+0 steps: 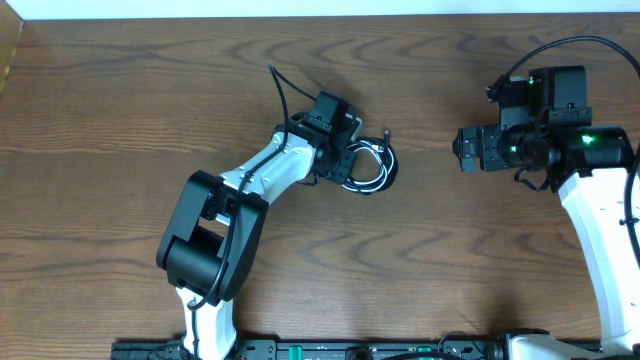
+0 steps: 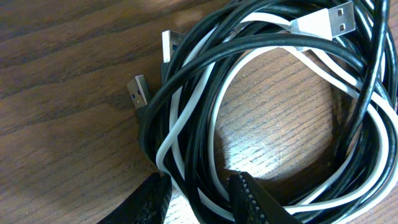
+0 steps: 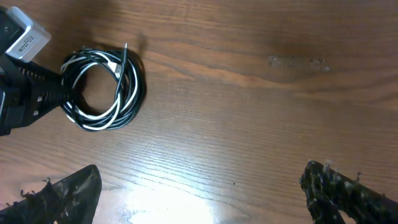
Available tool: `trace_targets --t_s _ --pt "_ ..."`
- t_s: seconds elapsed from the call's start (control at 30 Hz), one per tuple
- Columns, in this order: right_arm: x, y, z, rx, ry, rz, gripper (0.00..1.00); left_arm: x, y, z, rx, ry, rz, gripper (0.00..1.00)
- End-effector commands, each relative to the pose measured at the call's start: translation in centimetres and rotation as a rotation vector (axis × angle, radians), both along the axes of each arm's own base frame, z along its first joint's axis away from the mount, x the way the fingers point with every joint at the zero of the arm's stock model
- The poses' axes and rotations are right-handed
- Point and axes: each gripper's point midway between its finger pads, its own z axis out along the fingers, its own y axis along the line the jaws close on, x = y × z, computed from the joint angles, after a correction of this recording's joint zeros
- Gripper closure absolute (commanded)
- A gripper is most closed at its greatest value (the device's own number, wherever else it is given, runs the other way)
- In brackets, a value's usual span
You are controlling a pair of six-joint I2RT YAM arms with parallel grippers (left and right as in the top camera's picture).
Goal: Untangle cables
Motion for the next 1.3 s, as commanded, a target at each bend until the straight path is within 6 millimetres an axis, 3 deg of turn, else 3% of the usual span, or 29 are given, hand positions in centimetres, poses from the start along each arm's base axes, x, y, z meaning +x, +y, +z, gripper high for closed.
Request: trace_targets --t_s 0.0,0.2,0.27,0.53,0.63,0.77,0.97,1.1,1.17,1.27 --pt "0.3 -0.2 0.5 0.004 -0.014 -0.018 0.01 -0.5 0.2 -1.1 0.010 0.024 -0.017 0.68" --pt "0.5 -0.2 0.6 0.004 -0.021 -0.018 0.01 -0.5 0.1 -1.1 0.008 0.025 -0.014 0.81" --pt "0.5 -0.2 0.6 0.005 -0.024 -0.018 0.01 -0.5 0.1 -1.0 0.007 0.025 -0.011 0.92" --pt "0.6 -0.2 0.7 0.005 -0.028 -0.018 0.01 -0.2 -0.1 0.4 -0.014 0.003 0.011 0.93" --pt "0.9 -0.2 0.7 0.005 -0.035 -0.018 0.01 0.3 -0.3 2.1 -0.039 -0.026 0.031 0.93" --pt "1.0 -0.1 0.1 0.005 -0.018 -0.018 0.01 0.4 -1.7 7.6 -0.159 -0.101 0.005 0.93" --pt "1.2 0.5 -0.8 0.037 0.013 0.001 0.01 0.1 -2.0 14.5 -0.256 -0.232 -0.016 0.93" --pt "1.0 2.4 -0.3 0.135 0.014 0.058 0.01 -0.2 -1.9 17.6 -0.292 -0.300 -0.020 0.92" --pt "0.6 5.0 0.7 0.270 0.006 0.146 0.01 0.0 -2.0 18.8 -0.312 -0.330 -0.015 0.92" --pt "-0.2 7.2 1.9 0.385 0.000 0.249 0.01 0.1 -2.1 18.8 -0.318 -0.329 -0.008 0.93"
